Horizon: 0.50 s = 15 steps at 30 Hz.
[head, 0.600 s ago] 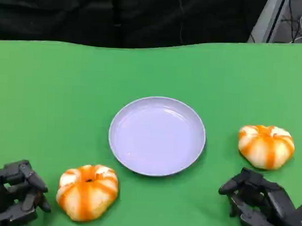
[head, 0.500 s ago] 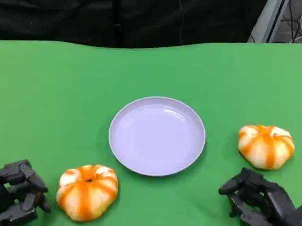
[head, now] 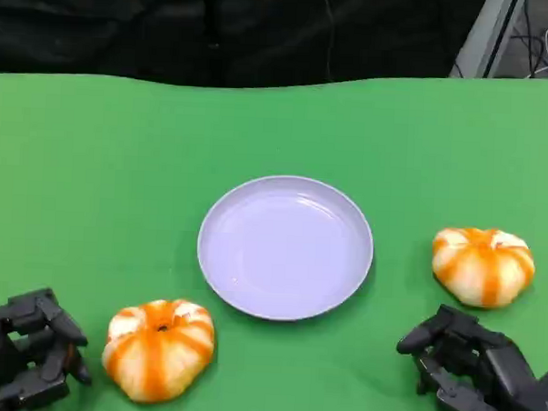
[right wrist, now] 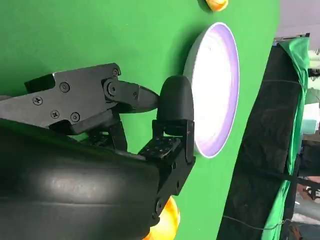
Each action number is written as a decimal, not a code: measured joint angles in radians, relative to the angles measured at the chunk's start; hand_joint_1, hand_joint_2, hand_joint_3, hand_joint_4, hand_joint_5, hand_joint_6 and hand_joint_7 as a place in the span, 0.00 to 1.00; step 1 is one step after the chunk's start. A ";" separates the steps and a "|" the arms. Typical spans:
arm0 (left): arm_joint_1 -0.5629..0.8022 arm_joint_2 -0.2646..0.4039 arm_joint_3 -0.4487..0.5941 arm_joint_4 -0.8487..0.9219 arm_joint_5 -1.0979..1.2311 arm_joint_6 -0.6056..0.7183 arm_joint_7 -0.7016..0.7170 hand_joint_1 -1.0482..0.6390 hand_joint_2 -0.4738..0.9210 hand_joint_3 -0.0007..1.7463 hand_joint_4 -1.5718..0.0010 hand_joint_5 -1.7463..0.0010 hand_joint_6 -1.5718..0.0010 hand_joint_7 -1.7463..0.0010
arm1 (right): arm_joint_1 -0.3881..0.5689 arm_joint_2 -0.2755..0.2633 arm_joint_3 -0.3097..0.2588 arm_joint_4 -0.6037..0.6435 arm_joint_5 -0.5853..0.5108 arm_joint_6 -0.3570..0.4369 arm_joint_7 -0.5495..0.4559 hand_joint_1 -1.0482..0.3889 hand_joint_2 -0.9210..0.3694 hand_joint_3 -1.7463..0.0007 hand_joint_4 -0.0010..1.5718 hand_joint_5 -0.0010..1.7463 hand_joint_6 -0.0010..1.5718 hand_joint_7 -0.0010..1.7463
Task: Grasp the bread from the table and place it into the plate.
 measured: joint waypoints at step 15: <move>0.023 -0.042 0.033 -0.093 -0.172 0.152 -0.145 0.29 1.00 0.08 0.54 1.00 0.57 1.00 | -0.003 0.000 0.000 0.003 -0.002 0.000 -0.002 0.55 0.00 0.72 0.38 1.00 0.44 0.67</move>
